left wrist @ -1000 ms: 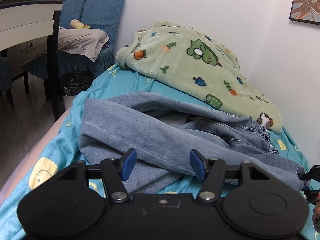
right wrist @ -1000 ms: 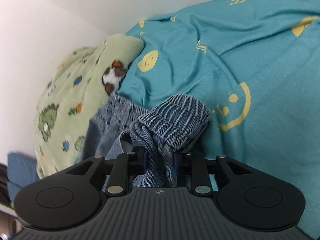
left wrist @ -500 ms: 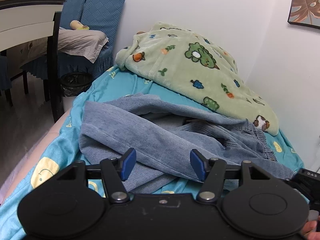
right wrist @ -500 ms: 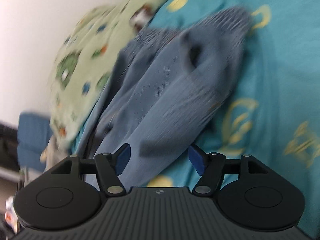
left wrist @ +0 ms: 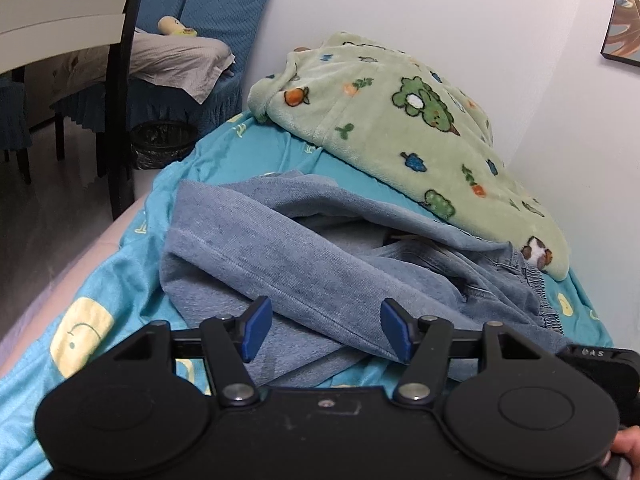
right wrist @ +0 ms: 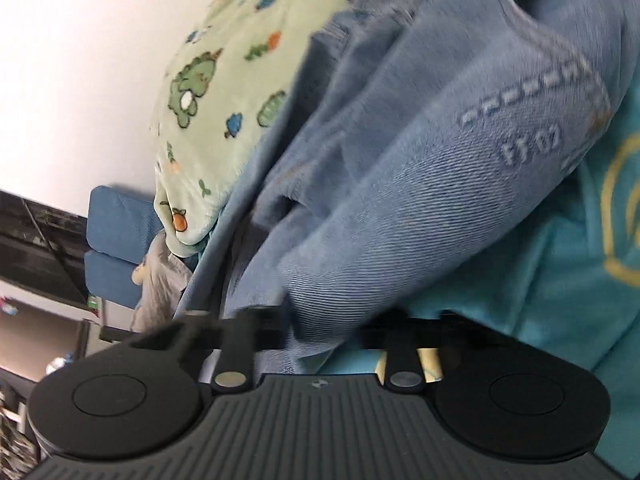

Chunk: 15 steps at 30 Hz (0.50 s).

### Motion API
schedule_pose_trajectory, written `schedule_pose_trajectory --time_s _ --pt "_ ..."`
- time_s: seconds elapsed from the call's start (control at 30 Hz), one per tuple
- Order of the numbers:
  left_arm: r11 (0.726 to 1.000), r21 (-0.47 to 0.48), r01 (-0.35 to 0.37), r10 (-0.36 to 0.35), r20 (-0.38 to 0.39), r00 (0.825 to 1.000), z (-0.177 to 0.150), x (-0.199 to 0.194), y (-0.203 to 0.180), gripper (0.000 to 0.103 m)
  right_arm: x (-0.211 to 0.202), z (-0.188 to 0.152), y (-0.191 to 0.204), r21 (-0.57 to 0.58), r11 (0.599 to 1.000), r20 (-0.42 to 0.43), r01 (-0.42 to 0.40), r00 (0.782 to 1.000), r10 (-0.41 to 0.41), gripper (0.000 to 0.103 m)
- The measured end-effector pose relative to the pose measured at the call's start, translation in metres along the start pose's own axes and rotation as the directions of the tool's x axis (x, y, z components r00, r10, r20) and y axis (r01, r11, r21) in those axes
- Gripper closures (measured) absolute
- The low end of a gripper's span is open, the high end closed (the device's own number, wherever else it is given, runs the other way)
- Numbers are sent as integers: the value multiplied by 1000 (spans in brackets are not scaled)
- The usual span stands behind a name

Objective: Fold clothes

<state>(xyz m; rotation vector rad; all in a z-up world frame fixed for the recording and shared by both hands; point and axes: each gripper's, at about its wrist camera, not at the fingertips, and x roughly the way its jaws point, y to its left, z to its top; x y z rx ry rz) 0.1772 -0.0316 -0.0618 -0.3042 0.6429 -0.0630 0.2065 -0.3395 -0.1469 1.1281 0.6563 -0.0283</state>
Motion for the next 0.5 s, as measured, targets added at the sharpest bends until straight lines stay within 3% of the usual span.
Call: schedule_pose_trajectory --time_s 0.2,0.43,0.5 --pt "1000 -7 11 -11 27 1000 3 -8 1 46 -38 -6 23 -113 993 24 42 999 -39 96" --pt "1000 -1 15 -15 31 999 2 -9 -1 46 -39 -23 -10 -68 979 -107 192 974 -198 96" --pt "1000 -1 17 -17 28 999 2 -9 -2 46 -35 -27 -17 -46 978 -132 203 969 -208 92"
